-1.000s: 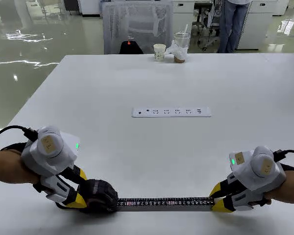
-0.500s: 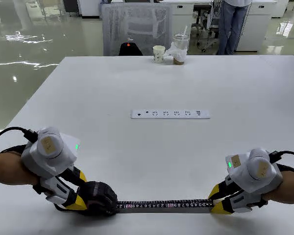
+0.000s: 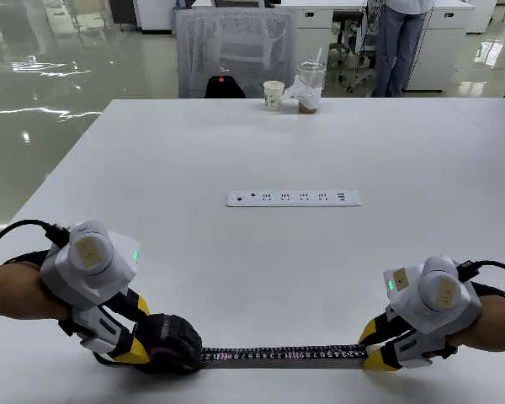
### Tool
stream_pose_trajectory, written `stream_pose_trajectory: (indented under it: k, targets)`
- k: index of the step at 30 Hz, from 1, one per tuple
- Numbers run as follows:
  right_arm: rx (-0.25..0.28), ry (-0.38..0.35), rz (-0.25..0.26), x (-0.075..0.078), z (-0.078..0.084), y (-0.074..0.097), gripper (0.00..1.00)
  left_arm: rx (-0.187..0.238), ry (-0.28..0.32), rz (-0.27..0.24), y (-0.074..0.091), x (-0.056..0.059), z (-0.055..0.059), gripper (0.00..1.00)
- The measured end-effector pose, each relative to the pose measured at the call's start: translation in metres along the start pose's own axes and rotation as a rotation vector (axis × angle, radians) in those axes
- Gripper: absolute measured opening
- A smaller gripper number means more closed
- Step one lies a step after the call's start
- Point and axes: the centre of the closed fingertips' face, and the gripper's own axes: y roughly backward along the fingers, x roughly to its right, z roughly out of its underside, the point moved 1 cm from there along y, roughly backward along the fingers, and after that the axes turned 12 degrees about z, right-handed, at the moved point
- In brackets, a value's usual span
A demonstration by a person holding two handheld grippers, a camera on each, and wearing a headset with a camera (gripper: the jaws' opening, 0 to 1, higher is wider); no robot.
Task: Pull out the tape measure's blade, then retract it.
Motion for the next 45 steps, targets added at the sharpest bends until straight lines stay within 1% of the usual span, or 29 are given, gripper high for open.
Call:
stream_pose_trajectory:
  k: [3, 5, 6, 7, 11, 15, 21, 23, 27, 29, 31, 32, 33, 36, 38, 40, 43, 45]
  targets:
    - [-0.005, 0.003, 0.002, 0.000, 0.000, 0.000, 0.12, -0.002, 0.008, -0.005, 0.001, 0.000, 0.001, 0.25]
    - [-0.025, 0.030, 0.013, 0.001, 0.003, -0.001, 0.14, -0.006, 0.009, -0.012, 0.003, -0.001, 0.003, 0.25]
    - [-0.016, 0.016, 0.013, 0.001, 0.002, -0.002, 0.14, -0.007, 0.009, -0.015, 0.004, -0.001, 0.004, 0.26]
    - [-0.023, 0.012, 0.021, 0.002, 0.003, -0.001, 0.15, -0.007, 0.014, -0.017, 0.005, 0.000, 0.005, 0.26]
    - [-0.024, 0.013, 0.026, 0.002, 0.003, 0.001, 0.19, -0.004, 0.036, -0.022, 0.007, 0.003, 0.009, 0.30]
    - [-0.017, -0.009, 0.043, 0.002, 0.003, 0.004, 0.23, 0.024, 0.064, -0.038, 0.009, 0.006, 0.011, 0.35]
    - [-0.013, -0.039, 0.060, 0.000, 0.005, 0.010, 0.31, 0.051, 0.096, -0.044, 0.011, 0.013, 0.014, 0.42]
    - [-0.011, -0.062, 0.068, -0.001, 0.006, 0.013, 0.32, 0.061, 0.105, -0.050, 0.012, 0.015, 0.014, 0.44]
    - [0.002, -0.096, 0.081, -0.004, 0.006, 0.019, 0.36, 0.098, 0.142, -0.065, 0.014, 0.022, 0.011, 0.51]
    - [0.006, -0.101, 0.089, -0.005, 0.005, 0.021, 0.37, 0.116, 0.149, -0.075, 0.015, 0.023, 0.011, 0.53]
    - [0.011, -0.115, 0.095, -0.006, 0.004, 0.023, 0.38, 0.130, 0.160, -0.079, 0.016, 0.027, 0.009, 0.55]
    - [0.003, -0.131, 0.102, -0.007, 0.005, 0.024, 0.40, 0.140, 0.167, -0.072, 0.015, 0.030, 0.009, 0.55]
    - [0.002, -0.137, 0.107, -0.007, 0.005, 0.025, 0.41, 0.143, 0.169, -0.064, 0.014, 0.032, 0.008, 0.55]
    - [0.009, -0.159, 0.111, -0.010, 0.005, 0.028, 0.43, 0.141, 0.177, -0.074, 0.013, 0.035, 0.010, 0.59]
    - [0.011, -0.178, 0.116, -0.011, 0.005, 0.029, 0.46, 0.151, 0.186, -0.073, 0.013, 0.038, 0.010, 0.60]
    - [0.013, -0.188, 0.120, -0.015, 0.005, 0.031, 0.47, 0.161, 0.191, -0.082, 0.014, 0.040, 0.009, 0.61]
    - [0.023, -0.212, 0.131, -0.018, 0.003, 0.034, 0.49, 0.165, 0.194, -0.089, 0.015, 0.045, 0.010, 0.63]
    - [0.030, -0.225, 0.140, -0.021, 0.002, 0.036, 0.50, 0.180, 0.208, -0.096, 0.016, 0.048, 0.009, 0.65]
